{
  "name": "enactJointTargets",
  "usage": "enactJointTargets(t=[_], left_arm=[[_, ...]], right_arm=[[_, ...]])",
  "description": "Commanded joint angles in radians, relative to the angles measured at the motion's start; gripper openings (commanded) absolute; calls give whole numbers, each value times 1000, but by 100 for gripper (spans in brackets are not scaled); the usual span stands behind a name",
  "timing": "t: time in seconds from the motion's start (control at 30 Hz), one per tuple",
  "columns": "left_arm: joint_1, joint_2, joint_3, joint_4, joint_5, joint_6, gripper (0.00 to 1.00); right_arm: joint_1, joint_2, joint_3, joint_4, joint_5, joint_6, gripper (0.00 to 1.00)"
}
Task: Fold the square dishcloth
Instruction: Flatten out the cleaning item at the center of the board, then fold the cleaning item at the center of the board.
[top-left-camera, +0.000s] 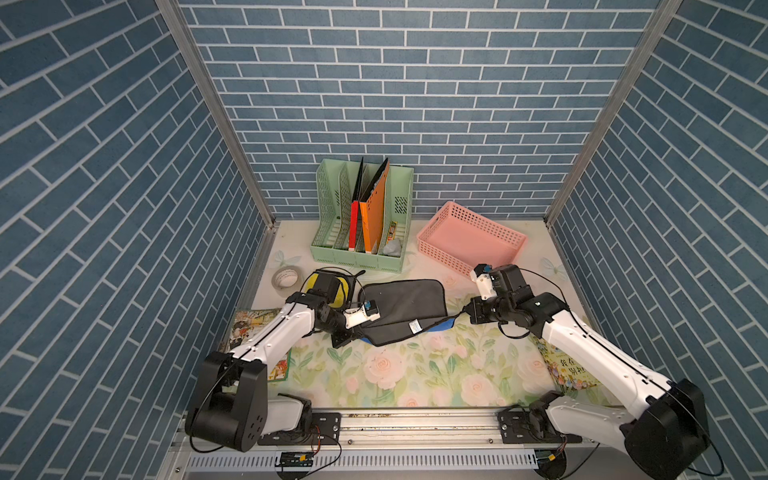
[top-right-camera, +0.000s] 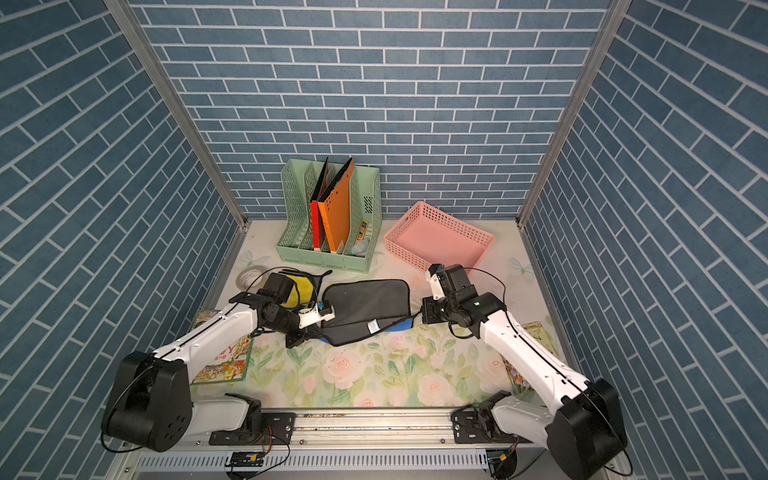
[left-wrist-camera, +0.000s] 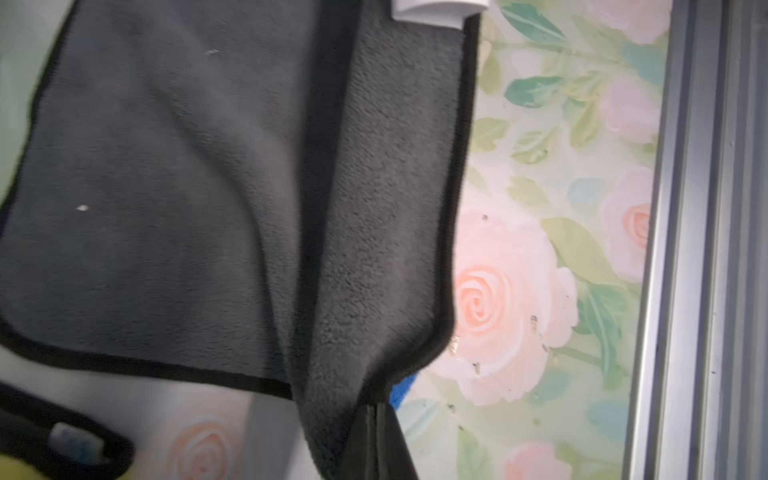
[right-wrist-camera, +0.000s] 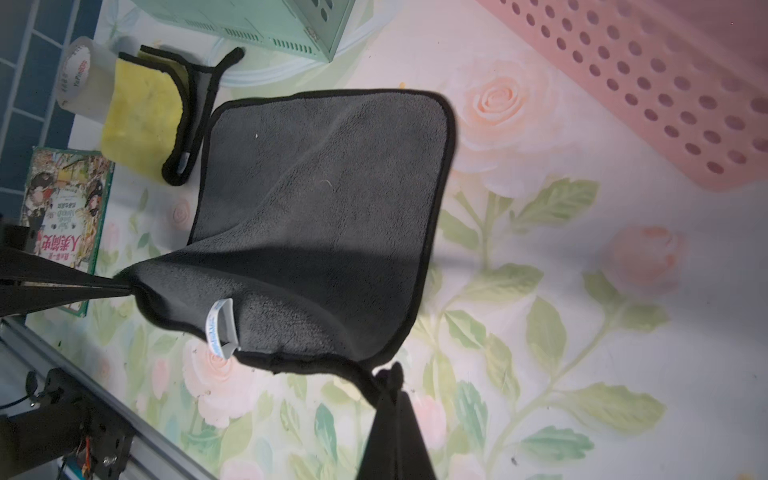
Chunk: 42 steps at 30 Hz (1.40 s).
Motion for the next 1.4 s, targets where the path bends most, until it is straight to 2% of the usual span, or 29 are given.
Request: enactJointTargets(t=[0.0,0.07,0.1,0.13,0.17,0.27,0.37,0.5,0.57,0.73,0.93,1.03,1.13,1.27,1.37], left_arm=[[-70,-96,-62,-51,-58,32,0],[-95,-90,-47,-67,-28,10,0],[-101,-85,-39,-66,-12,-7,8],[-107,-85,-42,-46,-9,-32,24],[-114,-89,-52,-21,-18,-42,33],[-129,-81,-95,68,-121,-30,47],[-152,-73,-106,75,-177,48,55],[-240,-51,-22,-89,-119,113,66],[-305,-23,1,-130,-125,126,67],[-407,18,-54,-103,-189,139,65],[-415,14,-74,-67,-226,146,62],[-415,14,-90,-27,-254,141,57],[-416,17,-120,16,-254,135,48],[-449,16,-129,-37,-222,135,19],[-458,5,-119,-95,-210,140,2]], right_arm=[[47,-86,-54,-133,-66,17,0],[95,-121,-76,-164,-67,55,0],[117,-134,-85,-176,-67,71,0],[134,-143,-92,-186,-61,85,0],[140,-151,-99,-195,-52,94,0],[141,-150,-105,-199,-24,100,0],[142,-110,-93,-180,-15,97,0],[141,-42,-72,-162,-8,84,0],[141,-16,-55,-161,0,79,0],[139,2,-20,-170,21,76,0],[130,7,-5,-172,25,74,0],[130,15,3,-171,24,72,0],[129,18,7,-170,24,72,0],[125,12,12,-182,25,69,0],[121,3,21,-206,28,68,0]])
